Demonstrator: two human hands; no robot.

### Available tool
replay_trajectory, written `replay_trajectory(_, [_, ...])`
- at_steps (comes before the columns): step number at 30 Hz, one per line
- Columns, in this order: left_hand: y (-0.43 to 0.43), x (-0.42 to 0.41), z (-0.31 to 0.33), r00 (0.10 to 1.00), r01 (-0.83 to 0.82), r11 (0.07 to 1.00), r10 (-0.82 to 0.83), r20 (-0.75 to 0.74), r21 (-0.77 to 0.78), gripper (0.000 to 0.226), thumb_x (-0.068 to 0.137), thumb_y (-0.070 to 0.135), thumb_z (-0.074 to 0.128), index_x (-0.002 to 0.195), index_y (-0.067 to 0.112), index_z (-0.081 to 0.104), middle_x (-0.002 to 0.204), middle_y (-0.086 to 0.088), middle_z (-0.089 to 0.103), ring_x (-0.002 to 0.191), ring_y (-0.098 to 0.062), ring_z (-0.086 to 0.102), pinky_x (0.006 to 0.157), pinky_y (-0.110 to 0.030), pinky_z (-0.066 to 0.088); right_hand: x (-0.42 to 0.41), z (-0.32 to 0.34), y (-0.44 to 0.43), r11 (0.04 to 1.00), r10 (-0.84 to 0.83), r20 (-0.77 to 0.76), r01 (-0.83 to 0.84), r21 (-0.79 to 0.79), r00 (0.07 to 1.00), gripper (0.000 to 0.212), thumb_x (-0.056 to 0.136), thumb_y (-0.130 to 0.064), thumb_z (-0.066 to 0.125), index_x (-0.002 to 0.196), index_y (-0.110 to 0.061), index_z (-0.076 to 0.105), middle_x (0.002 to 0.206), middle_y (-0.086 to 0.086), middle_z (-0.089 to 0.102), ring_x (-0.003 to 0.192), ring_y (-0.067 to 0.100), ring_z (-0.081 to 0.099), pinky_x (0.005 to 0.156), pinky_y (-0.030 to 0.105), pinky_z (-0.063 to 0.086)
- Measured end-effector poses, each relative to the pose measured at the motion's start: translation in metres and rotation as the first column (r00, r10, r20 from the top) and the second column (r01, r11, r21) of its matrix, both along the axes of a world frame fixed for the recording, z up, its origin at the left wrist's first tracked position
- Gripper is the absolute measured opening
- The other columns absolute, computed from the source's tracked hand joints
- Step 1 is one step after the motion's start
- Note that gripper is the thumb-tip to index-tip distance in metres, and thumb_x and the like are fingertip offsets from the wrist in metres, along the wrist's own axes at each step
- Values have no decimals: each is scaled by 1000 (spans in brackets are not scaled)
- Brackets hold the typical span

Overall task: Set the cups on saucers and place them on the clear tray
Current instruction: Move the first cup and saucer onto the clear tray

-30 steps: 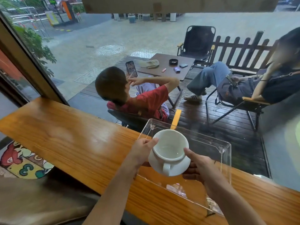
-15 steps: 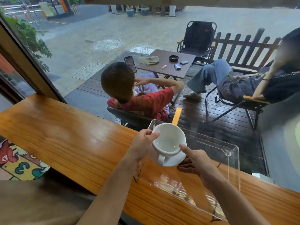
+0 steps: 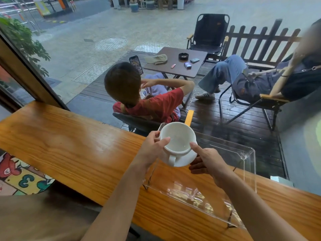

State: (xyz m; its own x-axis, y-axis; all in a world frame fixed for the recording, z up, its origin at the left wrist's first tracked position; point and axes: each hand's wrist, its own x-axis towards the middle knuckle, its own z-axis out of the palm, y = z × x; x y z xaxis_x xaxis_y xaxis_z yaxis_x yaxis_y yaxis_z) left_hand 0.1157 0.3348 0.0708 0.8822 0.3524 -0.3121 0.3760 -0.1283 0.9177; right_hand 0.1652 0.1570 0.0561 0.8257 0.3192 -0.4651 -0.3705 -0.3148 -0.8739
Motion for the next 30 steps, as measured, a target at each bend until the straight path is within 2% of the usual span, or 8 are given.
replay_trajectory(3, [-1, -1, 2, 998, 24, 990, -16, -53, 137, 44, 87, 40, 58, 126, 21, 47, 98, 9, 57, 82, -5, 58, 55, -15, 43, 0, 2, -5, 998, 33, 14, -33, -51, 999, 53, 83, -58, 50, 92, -7, 64, 82, 11, 70, 65, 21, 70, 52, 26, 56])
replay_trajectory(5, [-3, -4, 6, 998, -18, 953, 34, -47, 302, 45, 88, 44, 55, 126, 20, 49, 103, 6, 56, 84, -8, 55, 56, -18, 40, -1, 3, -11, 995, 52, 46, -48, -89, 998, 50, 84, -56, 50, 96, -9, 62, 84, 8, 69, 68, 19, 69, 52, 23, 55])
replay_trajectory(8, [-15, -10, 17, 996, -84, 833, 51, 75, 547, 44, 88, 43, 54, 125, 18, 51, 107, 3, 54, 90, -11, 50, 56, -15, 35, -2, 5, -28, 988, 85, 123, -68, -137, 989, 46, 84, -51, 54, 107, -11, 58, 88, 2, 66, 76, 15, 67, 58, 22, 54])
replay_trajectory(10, [-33, -14, 25, 986, -111, 782, 7, 169, 613, 44, 88, 39, 57, 126, 17, 50, 119, -3, 55, 98, -15, 50, 67, -19, 41, -4, 7, -45, 986, 87, 172, -59, -157, 981, 47, 84, -47, 57, 115, -12, 55, 95, 0, 64, 84, 14, 65, 65, 23, 53])
replay_trajectory(14, [-89, -17, 30, 962, 11, 749, -190, 198, 663, 50, 88, 34, 60, 133, 16, 46, 138, -7, 48, 123, -23, 43, 99, -42, 44, -11, 18, -91, 979, 38, 277, 20, -205, 960, 53, 84, -42, 61, 127, -14, 49, 108, 2, 61, 98, 16, 58, 76, 25, 48])
replay_trajectory(17, [-134, -11, 30, 912, 140, 681, -371, 174, 719, 52, 88, 38, 58, 133, 15, 47, 142, -7, 47, 132, -20, 37, 109, -38, 32, -17, 28, -134, 965, -40, 360, 129, -226, 932, 56, 83, -38, 64, 131, -14, 48, 115, 5, 59, 103, 16, 56, 85, 27, 47])
replay_trajectory(23, [-226, 2, 24, 743, 389, 568, -659, 117, 725, 53, 88, 42, 54, 134, 19, 44, 138, -1, 50, 129, -15, 40, 106, -31, 33, -41, 30, -236, 900, -233, 375, 346, -267, 897, 64, 82, -37, 66, 137, -15, 42, 130, 12, 54, 115, 22, 53, 91, 34, 47])
replay_trajectory(30, [-341, 15, 3, 580, 587, 416, -815, -2, 695, 57, 89, 47, 51, 137, 20, 41, 139, 0, 50, 125, -16, 45, 100, -30, 39, -83, 16, -364, 782, -459, 304, 542, -308, 835, 64, 83, -40, 63, 138, -21, 39, 132, 7, 51, 106, 13, 48, 81, 29, 43])
